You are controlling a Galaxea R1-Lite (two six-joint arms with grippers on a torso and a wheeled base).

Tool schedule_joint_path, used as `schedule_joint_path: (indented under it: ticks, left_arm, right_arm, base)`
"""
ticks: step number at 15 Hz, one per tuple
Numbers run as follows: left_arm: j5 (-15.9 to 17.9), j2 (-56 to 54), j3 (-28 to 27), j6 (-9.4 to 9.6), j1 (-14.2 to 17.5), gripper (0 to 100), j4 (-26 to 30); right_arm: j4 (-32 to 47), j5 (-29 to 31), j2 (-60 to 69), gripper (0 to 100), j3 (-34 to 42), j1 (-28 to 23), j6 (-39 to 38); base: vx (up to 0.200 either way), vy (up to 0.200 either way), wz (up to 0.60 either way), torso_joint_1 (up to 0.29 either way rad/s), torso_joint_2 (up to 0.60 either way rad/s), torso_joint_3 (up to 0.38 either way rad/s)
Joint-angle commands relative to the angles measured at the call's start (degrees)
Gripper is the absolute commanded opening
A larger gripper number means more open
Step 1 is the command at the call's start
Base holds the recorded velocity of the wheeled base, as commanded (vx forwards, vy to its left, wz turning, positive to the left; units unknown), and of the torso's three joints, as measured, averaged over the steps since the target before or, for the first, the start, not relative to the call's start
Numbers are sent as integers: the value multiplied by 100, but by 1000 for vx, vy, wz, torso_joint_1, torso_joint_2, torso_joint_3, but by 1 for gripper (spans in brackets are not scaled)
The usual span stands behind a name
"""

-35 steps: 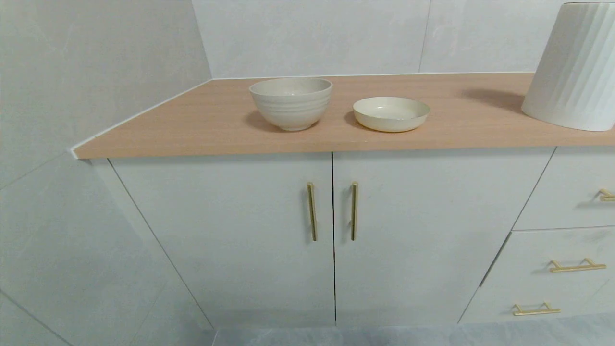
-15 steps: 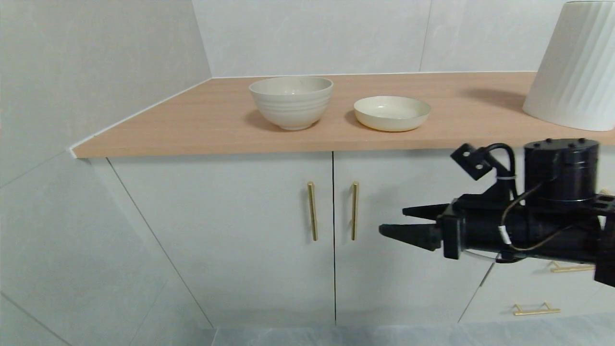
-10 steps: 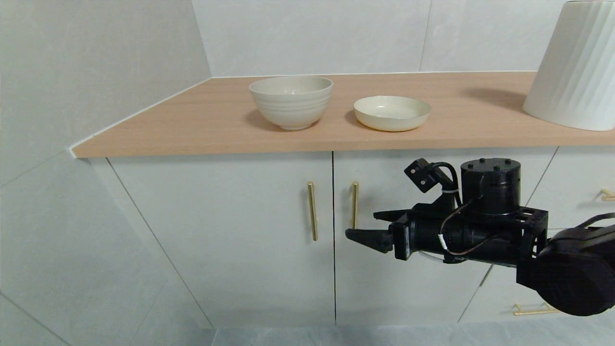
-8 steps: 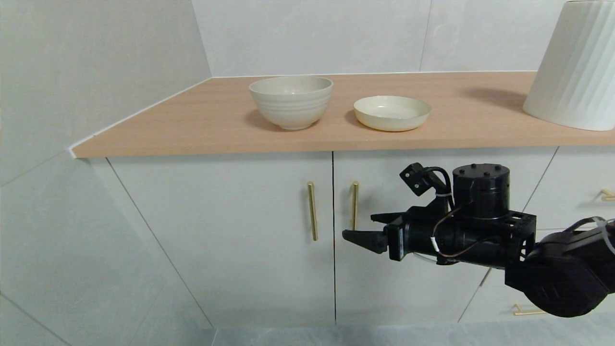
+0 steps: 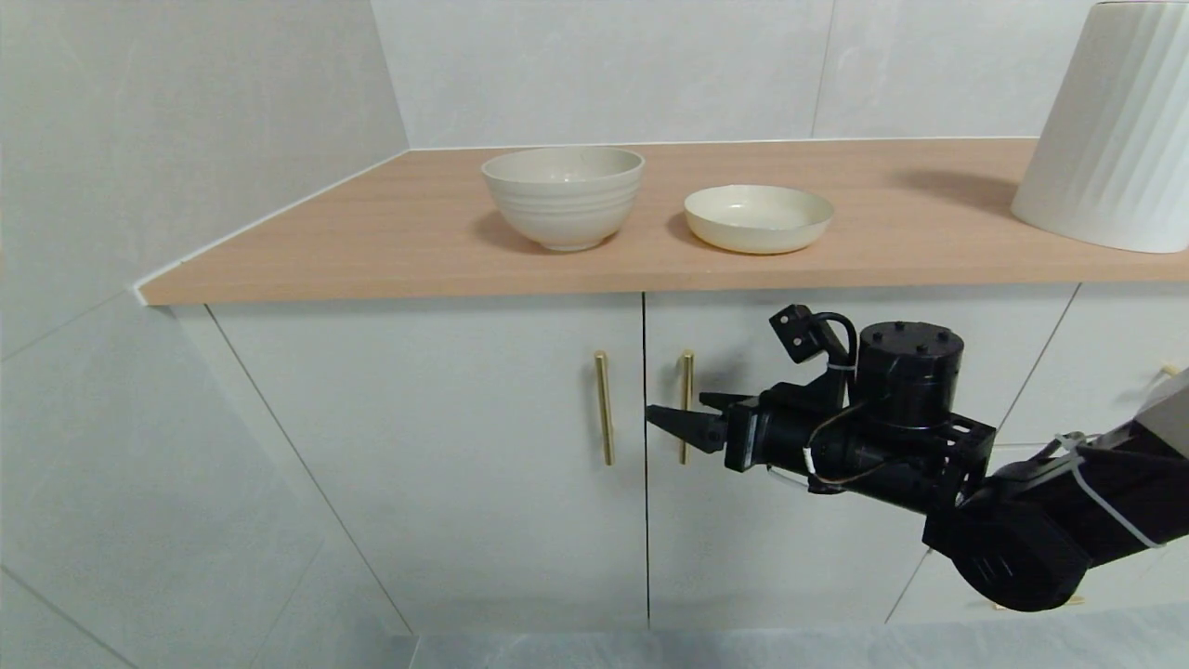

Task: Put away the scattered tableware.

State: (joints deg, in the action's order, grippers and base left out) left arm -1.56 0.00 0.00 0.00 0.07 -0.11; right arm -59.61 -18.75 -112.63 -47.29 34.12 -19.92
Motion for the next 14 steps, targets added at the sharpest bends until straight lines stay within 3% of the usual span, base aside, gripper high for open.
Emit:
schedule_joint_path:
  ticks: [1, 14]
  left_arm:
    - [-2, 0, 0, 0, 1, 100, 2]
    - [-2, 0, 0, 0, 1, 100, -7]
  right_arm:
    - [-24, 100, -154, 100, -35, 7, -3]
    - [-209, 126, -242, 100, -26, 411, -443]
  base:
    - [0, 0, 0, 0, 0, 0]
    - [0, 0, 0, 0, 0, 0]
